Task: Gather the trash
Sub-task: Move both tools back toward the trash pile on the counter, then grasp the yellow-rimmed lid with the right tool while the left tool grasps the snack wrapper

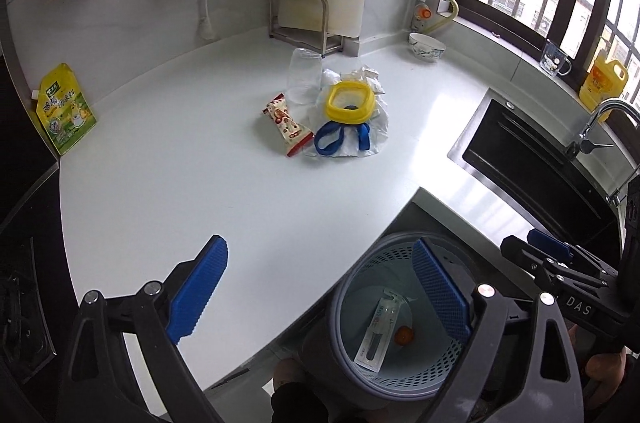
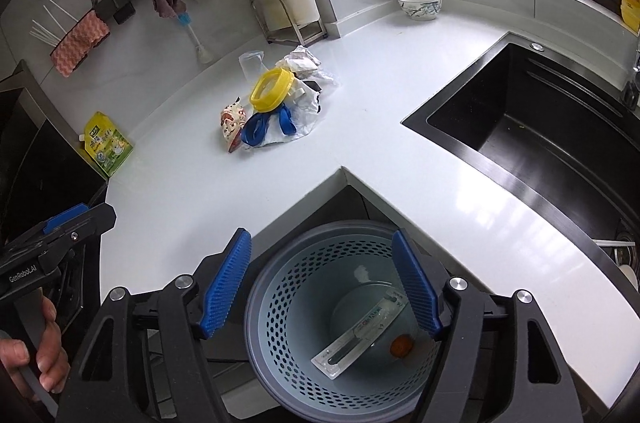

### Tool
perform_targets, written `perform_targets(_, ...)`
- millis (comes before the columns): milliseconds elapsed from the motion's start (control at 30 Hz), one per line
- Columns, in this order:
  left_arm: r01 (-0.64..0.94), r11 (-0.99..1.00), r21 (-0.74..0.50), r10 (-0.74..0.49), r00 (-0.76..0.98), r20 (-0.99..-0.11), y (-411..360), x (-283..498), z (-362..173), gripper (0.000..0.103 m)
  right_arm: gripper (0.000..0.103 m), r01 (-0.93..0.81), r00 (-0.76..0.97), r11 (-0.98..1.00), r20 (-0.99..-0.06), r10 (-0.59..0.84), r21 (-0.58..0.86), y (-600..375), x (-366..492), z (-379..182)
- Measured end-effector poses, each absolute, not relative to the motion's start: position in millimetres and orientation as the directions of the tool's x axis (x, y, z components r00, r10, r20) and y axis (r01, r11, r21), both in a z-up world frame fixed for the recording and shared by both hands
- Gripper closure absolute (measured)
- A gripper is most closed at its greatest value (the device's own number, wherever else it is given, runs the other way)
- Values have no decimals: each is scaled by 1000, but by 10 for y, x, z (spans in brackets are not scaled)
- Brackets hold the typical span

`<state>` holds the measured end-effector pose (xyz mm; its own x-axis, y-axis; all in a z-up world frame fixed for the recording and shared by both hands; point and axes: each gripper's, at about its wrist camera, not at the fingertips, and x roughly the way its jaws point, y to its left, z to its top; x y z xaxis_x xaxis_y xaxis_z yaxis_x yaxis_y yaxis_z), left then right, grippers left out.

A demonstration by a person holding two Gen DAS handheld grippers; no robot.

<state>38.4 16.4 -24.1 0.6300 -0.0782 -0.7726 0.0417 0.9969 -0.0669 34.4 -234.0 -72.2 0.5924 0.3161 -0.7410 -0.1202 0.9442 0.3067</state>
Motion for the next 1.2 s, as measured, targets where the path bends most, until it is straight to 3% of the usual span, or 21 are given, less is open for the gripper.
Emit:
perform_targets(467,-10,999,-35,-20,654,-756,804,1102,-277,11,33,-99,612,963,-748,259,252,-1776,1072,-715)
perform_targets(767,24,999,-41,-47,640,-767,1081,1747,-448,11,32,45,661,960,-728,180,278,-1492,1575,-718)
perform_targets(1200,29,999,-34,-44,629,-776,1367,2419,-722,11,31,149,639,967,-767,64,205,-1084,2218,-995)
